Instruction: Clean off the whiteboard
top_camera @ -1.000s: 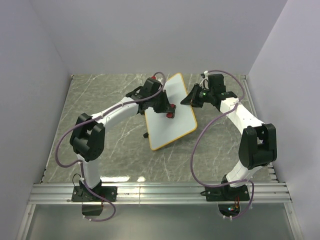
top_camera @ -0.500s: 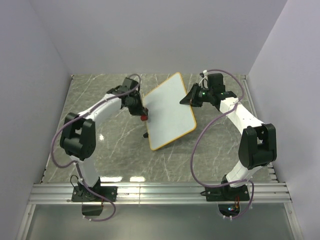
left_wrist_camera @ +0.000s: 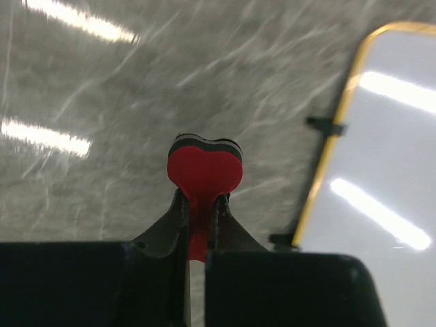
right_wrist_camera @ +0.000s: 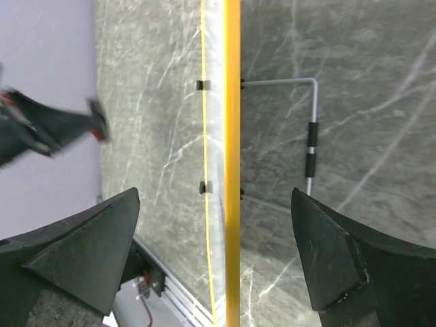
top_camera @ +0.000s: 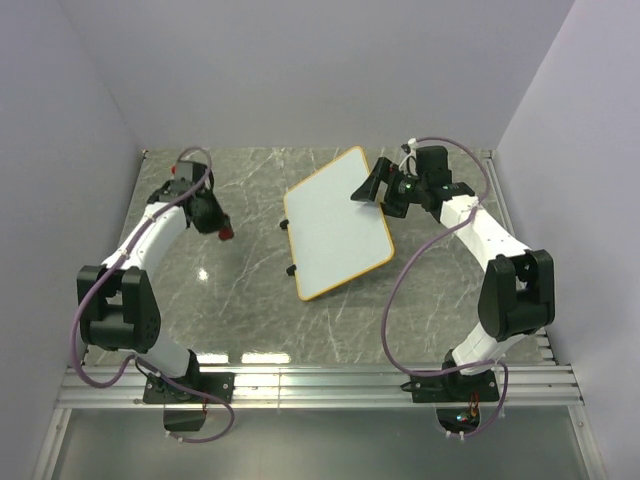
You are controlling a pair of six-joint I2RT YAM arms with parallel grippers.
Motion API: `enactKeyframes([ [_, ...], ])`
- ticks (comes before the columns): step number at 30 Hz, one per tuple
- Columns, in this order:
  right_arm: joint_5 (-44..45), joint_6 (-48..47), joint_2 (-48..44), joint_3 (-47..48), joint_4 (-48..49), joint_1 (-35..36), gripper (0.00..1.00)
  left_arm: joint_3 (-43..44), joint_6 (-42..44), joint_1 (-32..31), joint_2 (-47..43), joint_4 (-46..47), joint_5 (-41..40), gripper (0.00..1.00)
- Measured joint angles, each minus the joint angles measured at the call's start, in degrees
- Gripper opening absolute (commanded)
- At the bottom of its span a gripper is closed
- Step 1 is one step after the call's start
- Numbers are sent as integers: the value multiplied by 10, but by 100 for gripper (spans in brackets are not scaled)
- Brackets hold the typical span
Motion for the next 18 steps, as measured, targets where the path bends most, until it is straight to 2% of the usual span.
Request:
enactKeyframes([
  [4,40,-11,-31,0,-25,-2,100,-79,7,-3,3,-4,-10,13],
  [8,74,-20,-102,-15,-42,-10,100,-129,7,-4,3,5,-24,15],
  [9,80,-22,-122,-24,-43,-13,100,-138,7,-4,3,8,-28,19],
  [11,94,-25,-171,-57,-42,-22,100,-151,7,-4,5,15,-34,29],
  [12,99,-26,-196,-81,-37,-25,100,-156,7,-4,6,20,-36,43],
  [14,109,-27,-236,-124,-42,-30,100,-166,10,-4,10,30,-38,54],
  [16,115,-27,-266,-166,-45,-33,100,-175,12,-4,14,38,-41,69],
  [18,121,-28,-286,-205,-50,-34,100,-180,14,-4,14,41,-44,90],
])
